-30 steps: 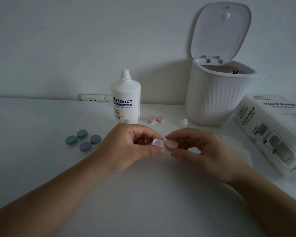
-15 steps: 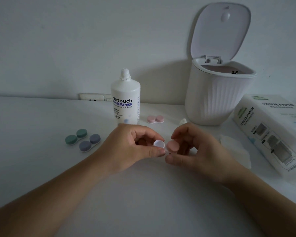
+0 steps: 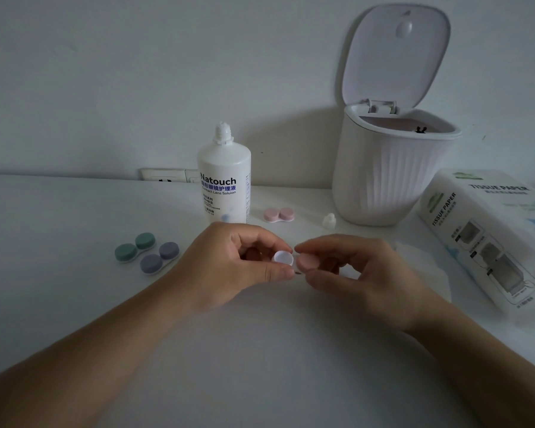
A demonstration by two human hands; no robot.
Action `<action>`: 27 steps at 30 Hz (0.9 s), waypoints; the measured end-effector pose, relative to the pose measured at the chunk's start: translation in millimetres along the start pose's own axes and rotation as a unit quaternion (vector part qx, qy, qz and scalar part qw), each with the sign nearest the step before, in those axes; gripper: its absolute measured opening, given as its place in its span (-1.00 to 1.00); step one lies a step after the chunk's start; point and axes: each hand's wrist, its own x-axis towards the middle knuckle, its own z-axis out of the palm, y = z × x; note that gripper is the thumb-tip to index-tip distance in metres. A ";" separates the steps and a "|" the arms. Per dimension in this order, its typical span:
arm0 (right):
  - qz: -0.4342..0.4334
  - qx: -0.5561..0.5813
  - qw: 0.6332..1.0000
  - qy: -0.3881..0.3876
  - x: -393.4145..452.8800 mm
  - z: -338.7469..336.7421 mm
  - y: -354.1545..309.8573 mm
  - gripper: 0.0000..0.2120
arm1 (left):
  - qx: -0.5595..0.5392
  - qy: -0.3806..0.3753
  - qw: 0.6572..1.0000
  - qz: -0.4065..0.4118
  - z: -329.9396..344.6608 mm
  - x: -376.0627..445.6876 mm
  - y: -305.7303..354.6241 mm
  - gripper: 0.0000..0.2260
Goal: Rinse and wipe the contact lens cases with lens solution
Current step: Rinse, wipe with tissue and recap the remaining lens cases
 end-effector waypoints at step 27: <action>0.027 0.014 0.999 0.016 0.9 4.3 -3.9 -0.78 | -0.012 0.003 1.000 -0.005 1.2 1.3 -1.4 -0.70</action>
